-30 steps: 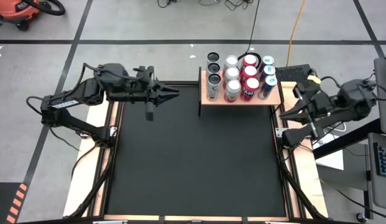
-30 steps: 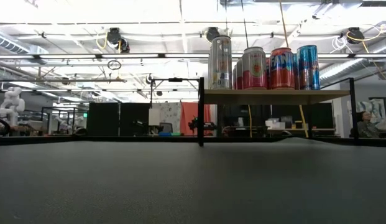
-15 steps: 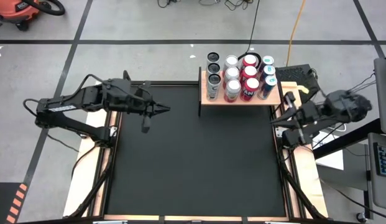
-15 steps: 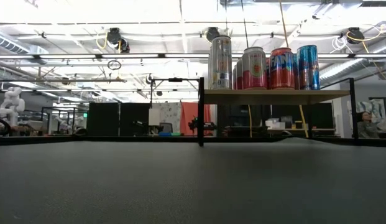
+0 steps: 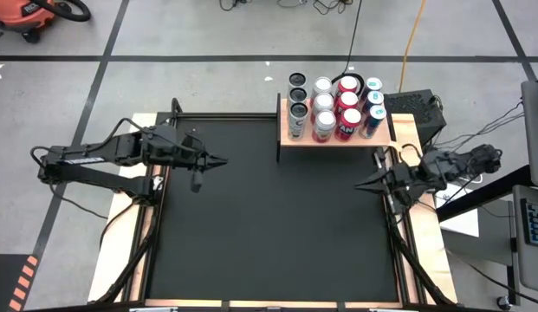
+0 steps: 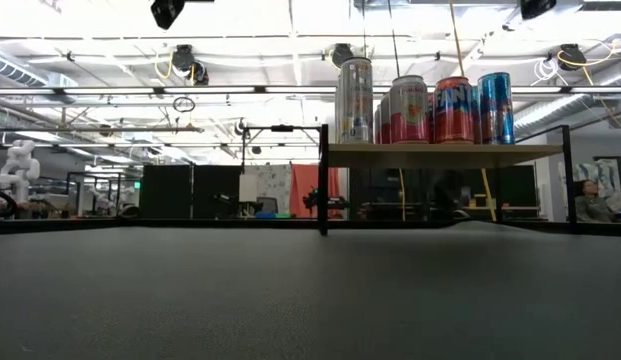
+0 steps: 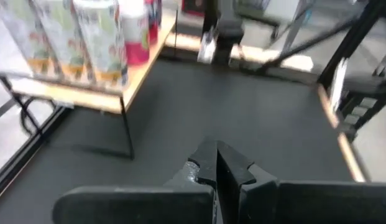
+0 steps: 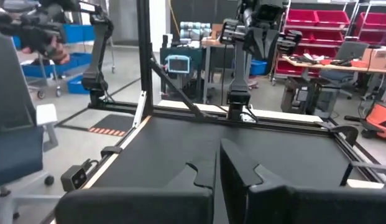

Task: Place canned beverage on shelf
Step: Return to Home Position

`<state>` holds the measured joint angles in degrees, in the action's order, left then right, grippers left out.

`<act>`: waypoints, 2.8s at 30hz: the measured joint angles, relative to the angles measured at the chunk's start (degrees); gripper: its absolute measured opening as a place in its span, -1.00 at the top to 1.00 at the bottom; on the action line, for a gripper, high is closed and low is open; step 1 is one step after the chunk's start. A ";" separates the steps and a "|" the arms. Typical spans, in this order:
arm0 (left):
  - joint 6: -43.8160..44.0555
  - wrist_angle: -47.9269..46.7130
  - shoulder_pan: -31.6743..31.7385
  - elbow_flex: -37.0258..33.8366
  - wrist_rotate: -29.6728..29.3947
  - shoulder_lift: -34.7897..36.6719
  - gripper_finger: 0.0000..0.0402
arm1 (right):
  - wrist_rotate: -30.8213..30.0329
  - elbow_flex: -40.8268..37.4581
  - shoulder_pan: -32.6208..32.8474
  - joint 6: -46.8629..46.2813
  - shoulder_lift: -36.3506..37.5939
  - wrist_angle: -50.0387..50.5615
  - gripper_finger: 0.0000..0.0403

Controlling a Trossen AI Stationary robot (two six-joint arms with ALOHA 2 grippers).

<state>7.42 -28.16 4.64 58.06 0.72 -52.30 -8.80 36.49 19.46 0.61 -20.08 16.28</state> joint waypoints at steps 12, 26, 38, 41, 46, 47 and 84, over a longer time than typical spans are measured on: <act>-4.98 2.80 -0.17 -5.26 2.54 -2.65 1.00 | 2.89 -14.83 -0.02 -2.30 6.76 -8.97 1.00; -4.71 20.64 -0.28 -23.88 2.93 7.63 1.00 | 4.56 -26.45 0.00 -4.49 13.63 -16.62 1.00; -5.31 20.79 -1.46 -26.60 -4.40 13.87 1.00 | 4.76 -33.06 0.00 -4.43 18.25 -21.47 1.00; -5.92 20.14 -1.50 -26.59 -4.03 14.45 1.00 | 4.83 -34.95 0.00 -4.47 19.36 -24.87 1.00; -6.49 19.99 -1.90 -26.59 -3.74 14.47 1.00 | 4.55 -35.35 -0.02 -3.49 19.62 -24.36 1.00; -6.49 20.18 -1.96 -26.71 -3.74 14.47 1.00 | 4.54 -35.36 -0.02 -3.33 19.72 -24.61 1.00; -1.86 55.03 -4.42 -56.34 -4.90 23.55 1.00 | 4.88 -35.60 -3.43 -3.45 19.71 -19.46 1.00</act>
<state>5.56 26.87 0.23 1.72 -4.19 -28.75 -3.92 0.89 16.04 -2.84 -0.38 -3.18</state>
